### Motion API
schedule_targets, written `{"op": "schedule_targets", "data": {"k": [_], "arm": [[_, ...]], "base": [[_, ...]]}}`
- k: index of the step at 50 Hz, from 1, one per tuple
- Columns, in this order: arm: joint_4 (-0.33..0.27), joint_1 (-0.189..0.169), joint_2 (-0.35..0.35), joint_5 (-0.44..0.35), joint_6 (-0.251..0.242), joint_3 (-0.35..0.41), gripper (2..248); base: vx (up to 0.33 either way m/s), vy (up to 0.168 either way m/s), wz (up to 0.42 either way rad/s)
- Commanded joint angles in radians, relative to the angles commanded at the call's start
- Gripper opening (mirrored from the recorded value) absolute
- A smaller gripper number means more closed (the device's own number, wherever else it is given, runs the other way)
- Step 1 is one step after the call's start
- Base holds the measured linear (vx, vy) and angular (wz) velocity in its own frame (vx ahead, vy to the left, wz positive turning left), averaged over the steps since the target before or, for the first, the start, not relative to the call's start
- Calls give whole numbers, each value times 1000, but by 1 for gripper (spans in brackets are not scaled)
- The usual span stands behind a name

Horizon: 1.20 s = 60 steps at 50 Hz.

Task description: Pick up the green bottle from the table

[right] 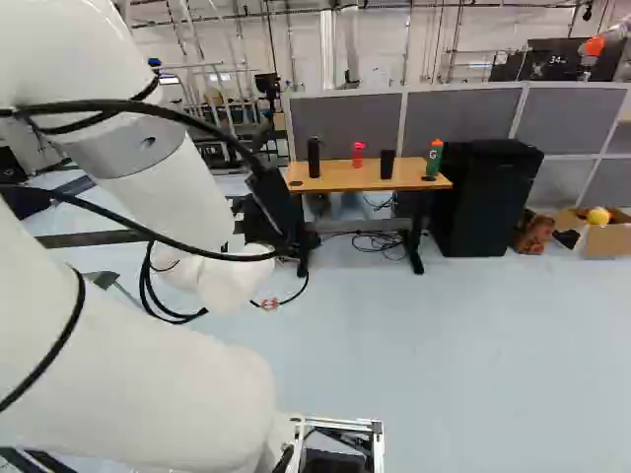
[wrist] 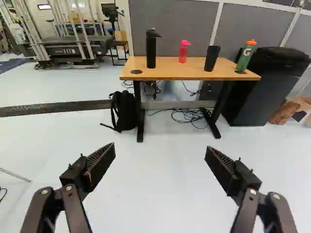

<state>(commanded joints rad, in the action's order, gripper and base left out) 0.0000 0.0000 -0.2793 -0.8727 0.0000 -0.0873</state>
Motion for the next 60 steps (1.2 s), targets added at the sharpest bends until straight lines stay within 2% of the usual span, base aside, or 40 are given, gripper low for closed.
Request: {"op": "schedule_targets", "data": {"k": [60], "arm": [[0, 0, 0, 0, 0, 0, 247]], "base": [[0, 0, 0]]}}
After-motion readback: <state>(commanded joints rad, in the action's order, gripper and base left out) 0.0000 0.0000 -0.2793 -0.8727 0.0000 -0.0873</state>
